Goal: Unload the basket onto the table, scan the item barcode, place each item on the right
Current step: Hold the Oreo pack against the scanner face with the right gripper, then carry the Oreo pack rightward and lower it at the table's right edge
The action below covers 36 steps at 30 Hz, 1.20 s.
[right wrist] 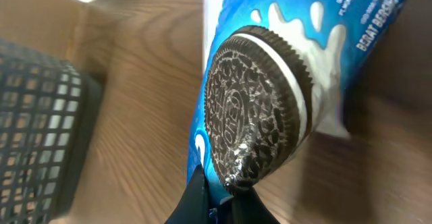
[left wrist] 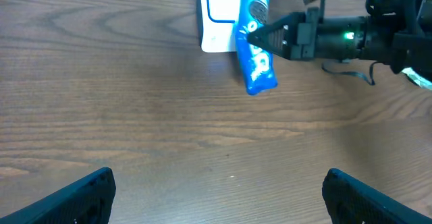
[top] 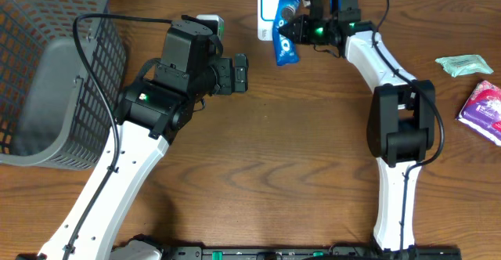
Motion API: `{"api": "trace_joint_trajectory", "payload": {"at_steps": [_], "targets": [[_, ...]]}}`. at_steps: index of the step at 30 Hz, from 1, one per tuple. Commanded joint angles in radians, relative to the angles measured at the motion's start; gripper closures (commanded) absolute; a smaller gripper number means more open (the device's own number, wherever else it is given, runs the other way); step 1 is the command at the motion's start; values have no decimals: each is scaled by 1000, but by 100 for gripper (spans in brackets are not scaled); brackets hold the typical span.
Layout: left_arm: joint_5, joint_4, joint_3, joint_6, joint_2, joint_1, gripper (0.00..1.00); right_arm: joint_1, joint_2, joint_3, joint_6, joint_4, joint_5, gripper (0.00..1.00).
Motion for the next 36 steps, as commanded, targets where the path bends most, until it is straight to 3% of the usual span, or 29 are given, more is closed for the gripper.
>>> {"api": "trace_joint_trajectory", "payload": {"at_steps": [1, 11, 17, 20, 22, 26, 32, 36], "targets": [[-13, -2, 19, -5, 3, 3, 2, -106, -97, 14, -19, -38, 31, 99], [-13, -2, 19, -5, 3, 3, 2, -474, -187, 14, -28, -341, 42, 99], [-13, -2, 19, -5, 3, 3, 2, -634, -185, 14, -150, -514, 246, 99], [-13, -2, 19, -5, 3, 3, 2, -679, -185, 14, -254, -569, 327, 97], [-13, -2, 19, -5, 3, 3, 2, -700, -184, 14, -298, -589, 335, 89], [-13, -2, 19, -5, 3, 3, 2, -717, -185, 14, -303, -590, 335, 82], [-13, -2, 19, -5, 3, 3, 2, -724, -184, 14, -256, -543, 451, 82], [-13, -2, 19, -5, 3, 3, 2, -723, -184, 14, -247, -551, 504, 65]]}}
